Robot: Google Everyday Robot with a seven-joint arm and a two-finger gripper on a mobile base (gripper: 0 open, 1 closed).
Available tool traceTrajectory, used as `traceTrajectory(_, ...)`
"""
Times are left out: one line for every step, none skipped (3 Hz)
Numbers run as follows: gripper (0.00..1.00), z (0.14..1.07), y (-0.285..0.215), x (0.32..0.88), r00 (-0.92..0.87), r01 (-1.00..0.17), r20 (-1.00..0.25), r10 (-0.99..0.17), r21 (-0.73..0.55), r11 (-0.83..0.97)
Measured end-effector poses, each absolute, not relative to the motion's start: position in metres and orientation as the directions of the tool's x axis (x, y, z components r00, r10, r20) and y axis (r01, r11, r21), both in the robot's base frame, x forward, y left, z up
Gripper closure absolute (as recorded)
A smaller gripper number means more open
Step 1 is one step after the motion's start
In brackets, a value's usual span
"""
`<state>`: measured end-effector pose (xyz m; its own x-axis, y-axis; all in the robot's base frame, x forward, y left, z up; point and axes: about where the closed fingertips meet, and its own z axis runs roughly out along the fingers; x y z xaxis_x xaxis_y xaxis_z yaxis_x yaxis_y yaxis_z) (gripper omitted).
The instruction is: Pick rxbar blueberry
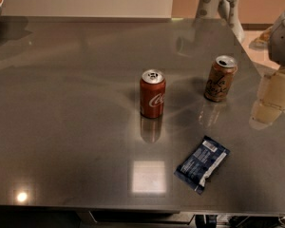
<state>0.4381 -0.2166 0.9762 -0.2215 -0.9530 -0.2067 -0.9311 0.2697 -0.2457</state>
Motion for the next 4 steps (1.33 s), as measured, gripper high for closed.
traceTrajectory(0.00,0.976,-0.217,0.438,-0.221,-0.931,-0.207,-0.953,-0.246,0.270)
traceTrajectory(0.00,0.972,-0.208,0.430,-0.132,-0.957,-0.227,-0.965,-0.223,0.183)
traceTrajectory(0.00,0.954,-0.185,0.406,0.038,-0.983,-0.266,-0.963,-0.181,0.011)
traceTrajectory(0.00,0.928,-0.165,0.390,0.163,-0.982,-0.279,-0.946,-0.134,-0.130)
